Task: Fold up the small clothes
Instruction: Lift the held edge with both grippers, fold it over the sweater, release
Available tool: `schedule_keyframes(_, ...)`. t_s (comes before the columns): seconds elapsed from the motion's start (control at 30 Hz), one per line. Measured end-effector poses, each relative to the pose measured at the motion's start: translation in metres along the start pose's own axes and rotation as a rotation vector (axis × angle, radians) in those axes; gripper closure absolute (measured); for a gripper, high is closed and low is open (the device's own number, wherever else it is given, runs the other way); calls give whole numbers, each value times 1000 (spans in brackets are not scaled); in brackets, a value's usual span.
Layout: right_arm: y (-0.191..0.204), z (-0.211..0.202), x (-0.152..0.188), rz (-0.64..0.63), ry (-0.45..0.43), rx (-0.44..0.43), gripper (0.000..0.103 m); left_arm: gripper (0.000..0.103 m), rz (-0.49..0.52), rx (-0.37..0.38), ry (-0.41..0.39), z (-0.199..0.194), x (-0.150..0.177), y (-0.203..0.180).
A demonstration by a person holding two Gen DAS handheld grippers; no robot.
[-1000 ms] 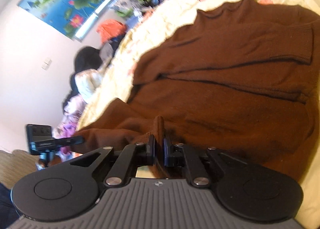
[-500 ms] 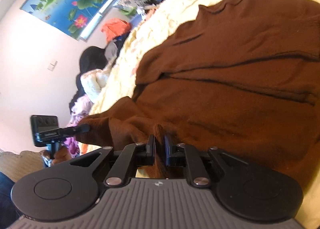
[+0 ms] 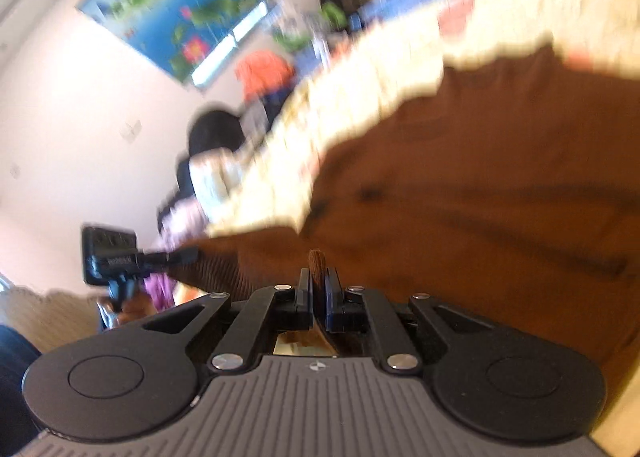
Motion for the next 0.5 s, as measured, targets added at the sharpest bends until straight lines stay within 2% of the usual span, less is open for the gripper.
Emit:
schedule_keyframes(0.1, -12, -19, -49, -13, -137, 36, 90, 97, 23, 40, -63, 14, -50, -13)
schedule_keyframes(0.2, -59, -22, -108, 43, -285, 119, 90, 97, 9, 20, -102, 61, -108, -8)
schedule_keyframes(0.27, -100, -19, -141, 117, -373, 186, 90, 97, 23, -55, -121, 106, -141, 4)
schedule_keyframes(0.33, -145, -16, -165, 199, -435, 261, 90, 97, 61, -166, -111, 157, -161, 25)
schedule_keyframes(0.4, -188, -9, -172, 309, -470, 350, 90, 97, -10, -285, -26, 206, -164, 56)
schedule_keyframes(0.43, -202, -2, -171, 333, -457, 399, 87, 96, -36, -339, 29, 225, -159, 68)
schedule_keyframes(0.5, -217, 11, -165, 372, -438, 481, 78, 94, -46, -439, 103, 241, -149, 81)
Point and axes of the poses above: each gripper's, at about its wrist camera, not at the fingertips, and z roughly the way its jaws point, y to its left, x to its underside, the point moved 9 cm from there along z, roughly the way its jaws point, and after that the axes turned 6 degrees about -x, right-handed, at the moved point
